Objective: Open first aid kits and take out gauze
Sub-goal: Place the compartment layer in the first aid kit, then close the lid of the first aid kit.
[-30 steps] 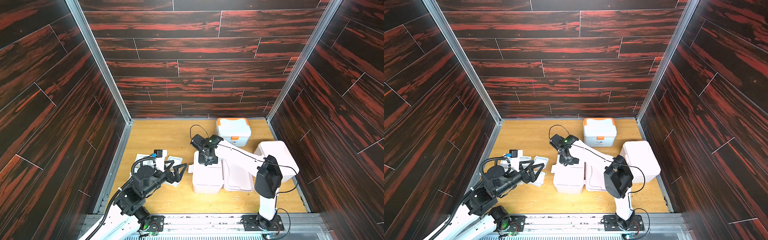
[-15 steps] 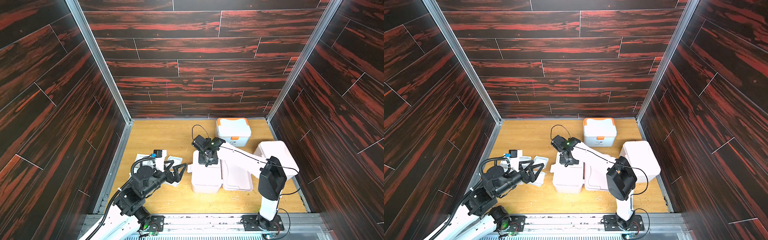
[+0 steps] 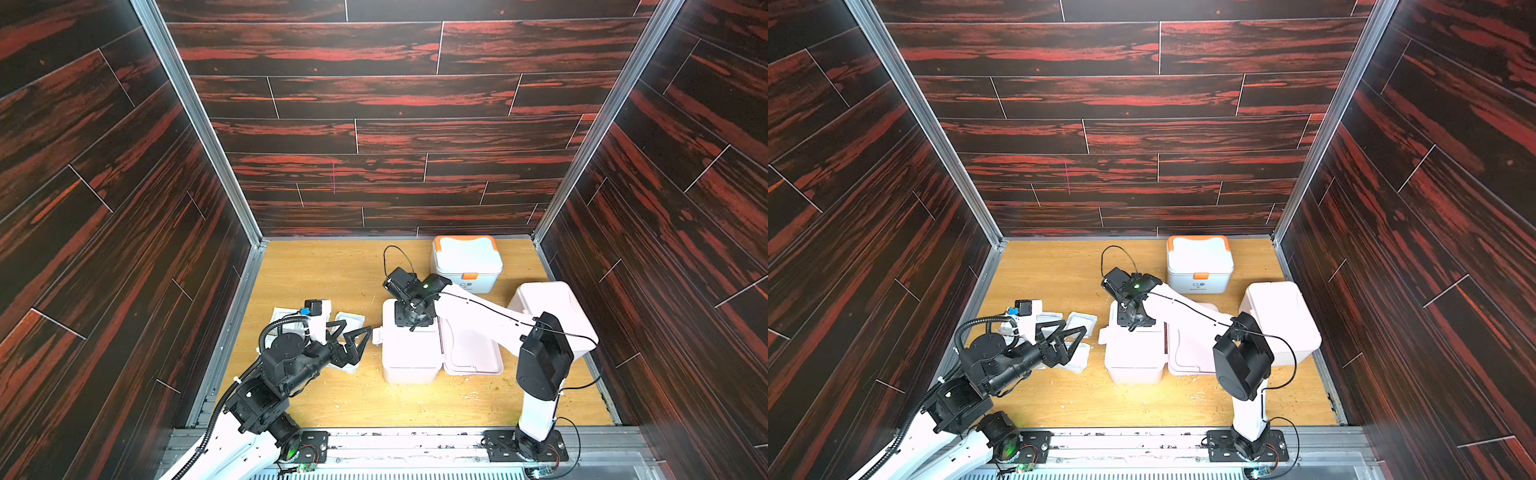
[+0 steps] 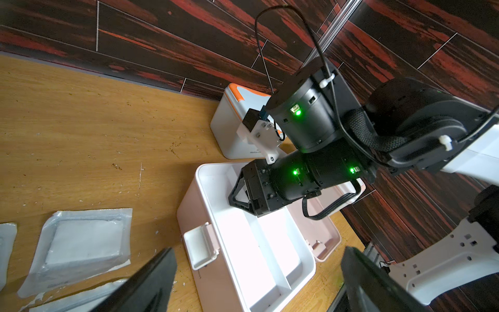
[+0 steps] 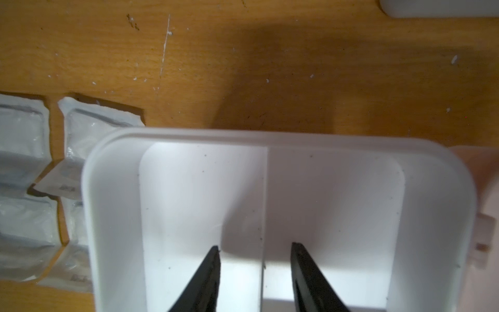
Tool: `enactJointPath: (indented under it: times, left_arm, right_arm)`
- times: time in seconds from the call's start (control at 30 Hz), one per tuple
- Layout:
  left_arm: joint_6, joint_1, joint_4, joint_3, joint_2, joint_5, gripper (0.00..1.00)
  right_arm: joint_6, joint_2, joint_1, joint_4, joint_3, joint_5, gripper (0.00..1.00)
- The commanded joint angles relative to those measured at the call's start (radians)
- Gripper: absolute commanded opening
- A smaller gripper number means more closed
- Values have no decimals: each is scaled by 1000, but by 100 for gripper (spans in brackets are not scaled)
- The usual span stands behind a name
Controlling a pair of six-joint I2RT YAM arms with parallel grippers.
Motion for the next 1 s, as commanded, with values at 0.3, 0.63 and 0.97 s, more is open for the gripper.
enactJointPath:
  times: [0.3, 0.63, 0.97]
  left_arm:
    - [-42, -1, 6, 61, 35, 12, 100]
    - [-77, -20, 17, 138, 197, 27, 100]
    - [-59, -178, 0, 274, 457, -47, 100]
  right_arm:
    - [-49, -331, 3, 3, -73, 110, 95]
    - [-182, -740, -39, 264, -467, 30, 98]
    - [-171, -986, -277, 238, -687, -84, 98]
